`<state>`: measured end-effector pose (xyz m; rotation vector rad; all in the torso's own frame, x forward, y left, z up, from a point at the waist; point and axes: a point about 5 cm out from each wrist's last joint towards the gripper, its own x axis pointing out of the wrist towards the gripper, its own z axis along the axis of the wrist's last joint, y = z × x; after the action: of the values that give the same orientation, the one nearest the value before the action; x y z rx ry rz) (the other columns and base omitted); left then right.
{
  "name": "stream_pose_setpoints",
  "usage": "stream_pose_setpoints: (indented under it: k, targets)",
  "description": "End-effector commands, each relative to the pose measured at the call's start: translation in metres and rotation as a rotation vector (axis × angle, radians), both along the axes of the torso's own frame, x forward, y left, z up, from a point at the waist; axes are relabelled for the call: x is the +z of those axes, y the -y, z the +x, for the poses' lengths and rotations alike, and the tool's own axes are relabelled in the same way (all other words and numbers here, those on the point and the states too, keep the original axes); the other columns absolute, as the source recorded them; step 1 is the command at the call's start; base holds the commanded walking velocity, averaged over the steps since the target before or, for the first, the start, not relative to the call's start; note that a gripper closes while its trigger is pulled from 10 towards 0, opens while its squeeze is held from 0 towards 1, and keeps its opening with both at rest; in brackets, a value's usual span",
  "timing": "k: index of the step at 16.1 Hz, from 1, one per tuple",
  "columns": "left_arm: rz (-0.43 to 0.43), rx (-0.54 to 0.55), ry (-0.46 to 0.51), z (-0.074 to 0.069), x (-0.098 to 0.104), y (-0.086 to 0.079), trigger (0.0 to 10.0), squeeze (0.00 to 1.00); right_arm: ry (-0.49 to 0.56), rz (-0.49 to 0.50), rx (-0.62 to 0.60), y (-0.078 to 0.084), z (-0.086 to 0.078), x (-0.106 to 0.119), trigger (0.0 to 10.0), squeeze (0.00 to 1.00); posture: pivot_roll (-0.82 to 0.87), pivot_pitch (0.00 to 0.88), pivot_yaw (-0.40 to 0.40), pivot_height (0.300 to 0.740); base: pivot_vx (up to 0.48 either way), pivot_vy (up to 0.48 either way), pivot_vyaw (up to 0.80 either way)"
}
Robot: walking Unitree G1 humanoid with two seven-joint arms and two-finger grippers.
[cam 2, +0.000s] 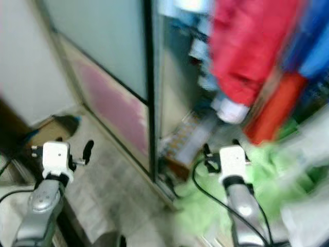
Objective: Clean up the room
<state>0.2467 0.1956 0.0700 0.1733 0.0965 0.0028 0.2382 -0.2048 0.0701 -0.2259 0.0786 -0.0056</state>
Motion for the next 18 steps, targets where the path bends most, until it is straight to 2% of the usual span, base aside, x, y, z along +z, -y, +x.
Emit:
stream_pose_setpoints:
  k: [1,8,11,13,14,16,17,18]
  targets:
    - [0.000,0.007,-0.015,-0.002,0.000,-0.004,10.0,0.00,0.006,0.018,0.033,-0.006,0.002,0.002,10.0,0.00,-0.03,0.027,-0.053,0.740,0.000,0.000,0.80]
    - [-0.103,0.044,-0.045,0.001,0.002,-0.004,10.0,0.00,0.033,0.017,0.063,-0.008,0.008,0.009,10.0,0.00,-0.02,0.042,-0.044,0.740,0.000,0.000,0.80]
    - [-0.099,0.026,-0.042,-0.002,0.001,-0.002,10.0,0.00,0.029,0.015,0.067,-0.008,0.004,0.008,10.0,0.00,-0.03,0.044,-0.047,0.740,0.000,0.000,0.80]
    - [-0.087,0.012,-0.028,-0.003,0.003,0.000,10.0,0.00,0.012,0.019,0.090,-0.006,-0.005,0.008,10.0,0.00,-0.03,0.048,-0.049,0.740,0.000,0.000,0.80]
    - [-0.044,0.009,-0.040,-0.005,0.002,-0.002,10.0,0.00,-0.004,0.030,0.122,-0.007,-0.012,0.006,10.0,0.00,-0.03,0.055,-0.049,0.740,0.000,0.000,0.80]
    - [-0.061,0.012,-0.039,-0.006,0.002,-0.002,10.0,0.00,-0.029,0.040,0.189,-0.008,-0.020,0.003,10.0,0.00,-0.04,0.058,-0.047,0.740,0.000,0.000,0.80]
    - [-0.043,0.020,-0.039,-0.005,0.001,-0.002,10.0,0.00,-0.034,0.045,0.196,-0.008,-0.019,0.003,10.0,0.00,-0.04,0.058,-0.047,0.740,0.000,0.000,0.80]
    - [0.021,0.033,-0.022,-0.003,0.001,-0.001,10.0,0.00,-0.033,0.049,0.197,-0.008,-0.015,0.003,10.0,0.00,-0.04,0.058,-0.046,0.740,0.000,0.000,0.80]
